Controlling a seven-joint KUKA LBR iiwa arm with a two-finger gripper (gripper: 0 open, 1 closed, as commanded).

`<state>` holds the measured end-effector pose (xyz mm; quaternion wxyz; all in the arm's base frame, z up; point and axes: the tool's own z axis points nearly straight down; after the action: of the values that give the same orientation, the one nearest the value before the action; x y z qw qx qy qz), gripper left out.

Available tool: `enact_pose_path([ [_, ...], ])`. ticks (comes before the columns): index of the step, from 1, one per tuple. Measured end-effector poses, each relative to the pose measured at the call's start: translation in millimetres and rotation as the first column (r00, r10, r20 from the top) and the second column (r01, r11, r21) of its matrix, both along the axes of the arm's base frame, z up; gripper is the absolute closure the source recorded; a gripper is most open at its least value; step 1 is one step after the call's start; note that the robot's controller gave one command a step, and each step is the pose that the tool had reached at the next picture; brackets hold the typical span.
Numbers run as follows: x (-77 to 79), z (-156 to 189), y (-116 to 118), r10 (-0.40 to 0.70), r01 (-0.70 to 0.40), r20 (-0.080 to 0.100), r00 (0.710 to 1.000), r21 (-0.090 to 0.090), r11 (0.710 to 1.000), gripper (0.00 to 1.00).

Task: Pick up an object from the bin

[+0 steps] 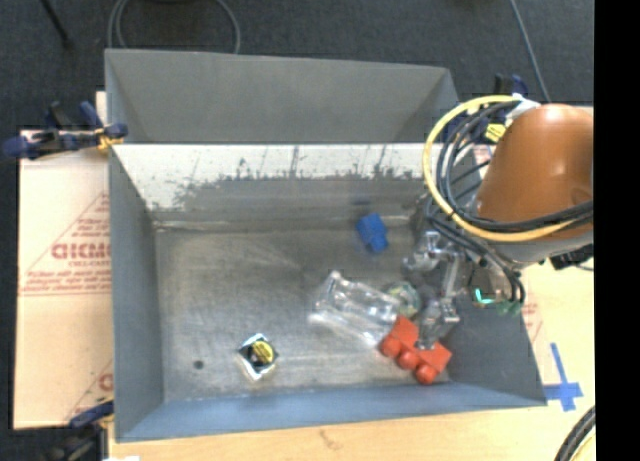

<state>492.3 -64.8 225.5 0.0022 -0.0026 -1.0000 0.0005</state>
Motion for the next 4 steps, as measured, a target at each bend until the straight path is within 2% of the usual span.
enact_pose_path([
  [1,-20.6,-102,-49,-0.004,0.004,-0.001,1.0,0.0,1.0,0.0],
  [2,14.2,-147,-94,0.259,-0.259,0.012,0.966,-0.007,0.966,0.0],
  [3,25.5,-146,-60,-0.125,0.125,0.017,0.992,-0.006,0.992,0.0],
  [4,-6.8,-152,-66,-0.173,0.173,0.018,0.985,-0.002,0.985,0.0],
])
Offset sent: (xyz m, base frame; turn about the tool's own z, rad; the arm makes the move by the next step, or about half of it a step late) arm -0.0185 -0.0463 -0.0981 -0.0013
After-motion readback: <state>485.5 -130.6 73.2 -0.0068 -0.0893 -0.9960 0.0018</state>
